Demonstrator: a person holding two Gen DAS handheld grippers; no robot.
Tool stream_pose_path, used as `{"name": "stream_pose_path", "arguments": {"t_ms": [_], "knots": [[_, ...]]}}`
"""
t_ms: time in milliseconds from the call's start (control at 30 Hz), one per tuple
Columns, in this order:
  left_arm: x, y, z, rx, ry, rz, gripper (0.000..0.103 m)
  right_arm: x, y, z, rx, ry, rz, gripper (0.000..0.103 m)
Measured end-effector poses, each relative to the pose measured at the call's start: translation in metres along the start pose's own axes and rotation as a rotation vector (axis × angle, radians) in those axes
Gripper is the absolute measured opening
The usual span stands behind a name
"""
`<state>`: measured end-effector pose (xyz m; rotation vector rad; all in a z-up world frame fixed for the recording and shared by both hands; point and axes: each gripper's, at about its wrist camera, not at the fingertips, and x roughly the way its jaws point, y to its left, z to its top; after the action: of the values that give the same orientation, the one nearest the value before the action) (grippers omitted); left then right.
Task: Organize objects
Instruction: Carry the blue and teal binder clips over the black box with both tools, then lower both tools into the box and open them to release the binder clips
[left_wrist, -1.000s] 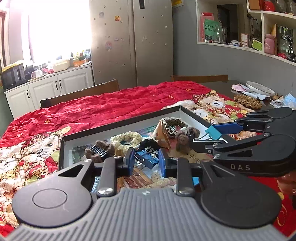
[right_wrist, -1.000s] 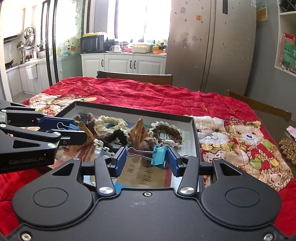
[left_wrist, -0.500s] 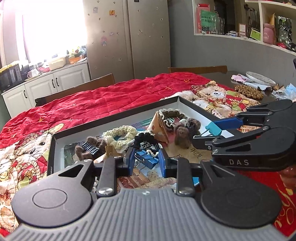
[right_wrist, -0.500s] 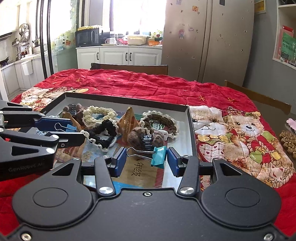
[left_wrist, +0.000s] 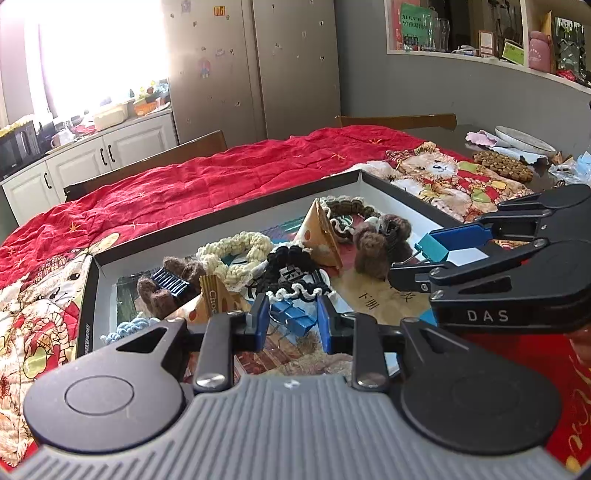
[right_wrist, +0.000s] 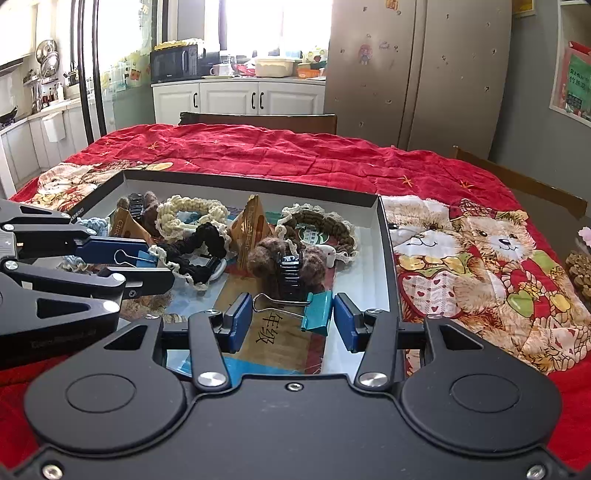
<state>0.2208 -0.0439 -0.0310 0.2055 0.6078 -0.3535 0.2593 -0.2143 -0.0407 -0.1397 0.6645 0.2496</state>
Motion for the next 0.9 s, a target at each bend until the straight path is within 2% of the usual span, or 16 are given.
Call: {"name": "stream_pose_path", "arguments": {"t_ms": [500, 900], "knots": [[0.013, 0.004, -0.005, -0.003, 0.037, 0.001, 0.031, 0.011, 0.001, -0.003, -0.009, 0.023, 0.000, 0.046], [0.014, 0.004, -0.005, -0.001, 0.036, 0.003, 0.031, 0.015, 0.000, -0.003, -0.005, 0.026, 0.002, 0.046]]}}
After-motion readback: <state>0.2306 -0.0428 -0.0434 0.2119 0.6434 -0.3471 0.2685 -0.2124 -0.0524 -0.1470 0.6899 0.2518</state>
